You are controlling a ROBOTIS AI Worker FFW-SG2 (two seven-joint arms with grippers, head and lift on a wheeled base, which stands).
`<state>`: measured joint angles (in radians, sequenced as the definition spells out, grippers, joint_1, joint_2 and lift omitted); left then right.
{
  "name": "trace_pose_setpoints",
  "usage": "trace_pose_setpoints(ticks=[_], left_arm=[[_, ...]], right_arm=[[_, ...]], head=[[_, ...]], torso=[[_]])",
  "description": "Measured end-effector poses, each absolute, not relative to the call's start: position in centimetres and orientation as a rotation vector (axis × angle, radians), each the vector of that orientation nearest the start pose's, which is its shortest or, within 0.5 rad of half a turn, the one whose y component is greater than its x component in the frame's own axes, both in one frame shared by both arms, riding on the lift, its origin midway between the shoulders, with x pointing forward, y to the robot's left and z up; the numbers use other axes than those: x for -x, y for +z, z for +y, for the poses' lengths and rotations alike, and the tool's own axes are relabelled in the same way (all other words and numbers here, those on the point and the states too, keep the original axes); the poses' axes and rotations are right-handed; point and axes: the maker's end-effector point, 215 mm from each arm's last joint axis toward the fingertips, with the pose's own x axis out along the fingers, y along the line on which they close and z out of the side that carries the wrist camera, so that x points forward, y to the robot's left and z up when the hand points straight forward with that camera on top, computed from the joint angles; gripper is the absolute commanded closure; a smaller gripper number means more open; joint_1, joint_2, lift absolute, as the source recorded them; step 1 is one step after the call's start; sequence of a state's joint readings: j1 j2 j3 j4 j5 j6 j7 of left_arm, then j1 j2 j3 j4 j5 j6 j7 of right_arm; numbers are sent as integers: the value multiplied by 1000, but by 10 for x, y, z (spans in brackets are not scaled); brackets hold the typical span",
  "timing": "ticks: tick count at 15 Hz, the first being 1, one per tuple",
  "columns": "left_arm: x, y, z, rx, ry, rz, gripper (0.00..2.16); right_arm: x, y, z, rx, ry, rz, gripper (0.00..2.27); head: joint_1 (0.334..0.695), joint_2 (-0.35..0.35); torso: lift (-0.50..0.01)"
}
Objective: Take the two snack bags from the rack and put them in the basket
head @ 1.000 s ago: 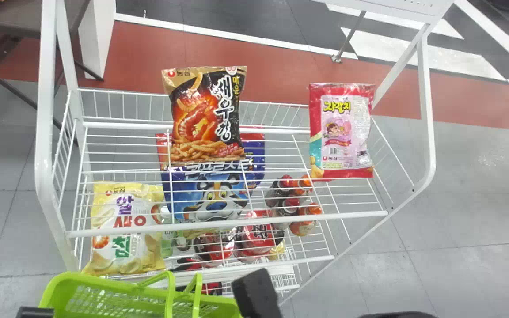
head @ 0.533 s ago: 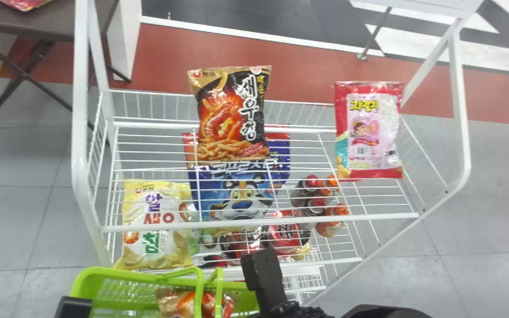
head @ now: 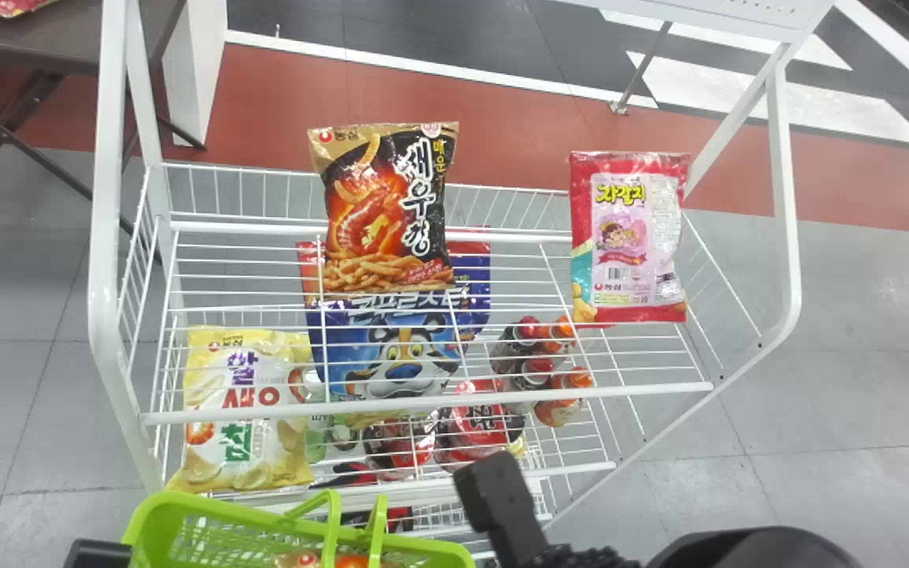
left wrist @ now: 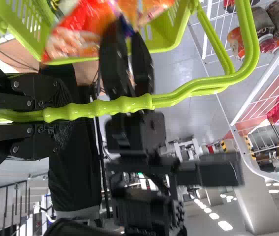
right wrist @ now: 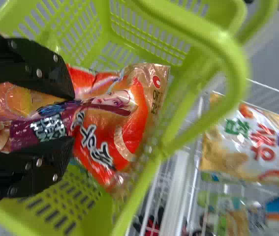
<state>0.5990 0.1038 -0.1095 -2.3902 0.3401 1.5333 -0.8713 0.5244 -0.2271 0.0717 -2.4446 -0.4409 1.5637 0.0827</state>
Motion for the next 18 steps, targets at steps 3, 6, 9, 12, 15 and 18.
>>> trace_pose_setpoints(ticks=[3, 6, 9, 12, 15, 18], left_arm=[[-125, -416, -14, 711, -1119, 1224, 1868], [-124, -416, -13, 718, -1118, 1226, 1872], [-122, -417, -15, 737, -1124, 1224, 1868], [-122, -418, -17, 766, -1134, 1219, 1872], [-121, -422, -18, 793, -1137, 1224, 1872], [-118, -424, -18, 829, -1148, 1229, 1872]], right_arm=[[-221, -478, -141, -114, 480, 1187, 53], [-263, -444, -144, -197, 487, 1009, 53], [-347, -372, -162, -223, 423, 566, 66], [-360, -352, -171, -198, 378, 402, 66], [-352, -336, -175, -156, 305, 273, 76], [-326, -306, -173, -119, 246, 121, 80]], head=[[695, -350], [695, -350], [695, -350], [695, -350], [695, -350], [695, -350]], torso=[[-11], [-11], [-11], [-11], [-11], [-11]])
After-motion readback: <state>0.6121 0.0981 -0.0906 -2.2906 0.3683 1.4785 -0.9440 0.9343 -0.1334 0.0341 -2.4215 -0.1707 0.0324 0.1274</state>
